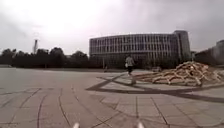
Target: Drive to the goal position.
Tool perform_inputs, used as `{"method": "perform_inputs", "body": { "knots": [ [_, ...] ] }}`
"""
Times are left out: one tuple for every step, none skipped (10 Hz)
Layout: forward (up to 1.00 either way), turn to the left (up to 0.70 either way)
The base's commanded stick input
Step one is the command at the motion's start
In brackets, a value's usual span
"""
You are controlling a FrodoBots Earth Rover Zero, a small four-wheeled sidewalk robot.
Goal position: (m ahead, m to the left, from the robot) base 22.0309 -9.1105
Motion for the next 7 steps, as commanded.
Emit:
{"method": "perform_inputs", "body": {
  "knots": [
    [0.5, 0.0],
    [0.5, 0.0],
    [0.5, 0.0],
    [0.5, 0.0],
    [0.5, 0.0],
    [0.5, 0.0],
    [0.5, 0.0]
  ]
}}
